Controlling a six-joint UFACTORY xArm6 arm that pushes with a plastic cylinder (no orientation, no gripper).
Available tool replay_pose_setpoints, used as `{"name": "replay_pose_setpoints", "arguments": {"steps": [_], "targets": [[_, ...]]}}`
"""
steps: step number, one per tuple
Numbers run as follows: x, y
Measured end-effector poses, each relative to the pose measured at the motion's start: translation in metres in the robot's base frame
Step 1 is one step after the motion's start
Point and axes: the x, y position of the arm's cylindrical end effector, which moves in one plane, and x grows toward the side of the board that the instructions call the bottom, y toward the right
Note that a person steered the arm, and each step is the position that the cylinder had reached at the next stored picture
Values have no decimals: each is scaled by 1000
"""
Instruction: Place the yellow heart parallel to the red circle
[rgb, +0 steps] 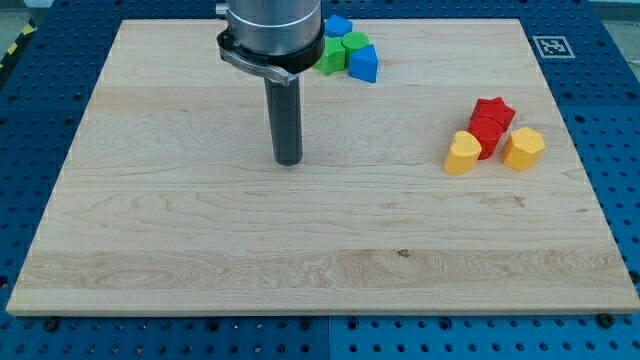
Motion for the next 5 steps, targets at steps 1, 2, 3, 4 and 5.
{"name": "replay_pose_setpoints", "arguments": {"steps": [1, 2, 3, 4, 5], "targets": [[0, 0], [-1, 0], [1, 1], [20, 49], [30, 123]]}}
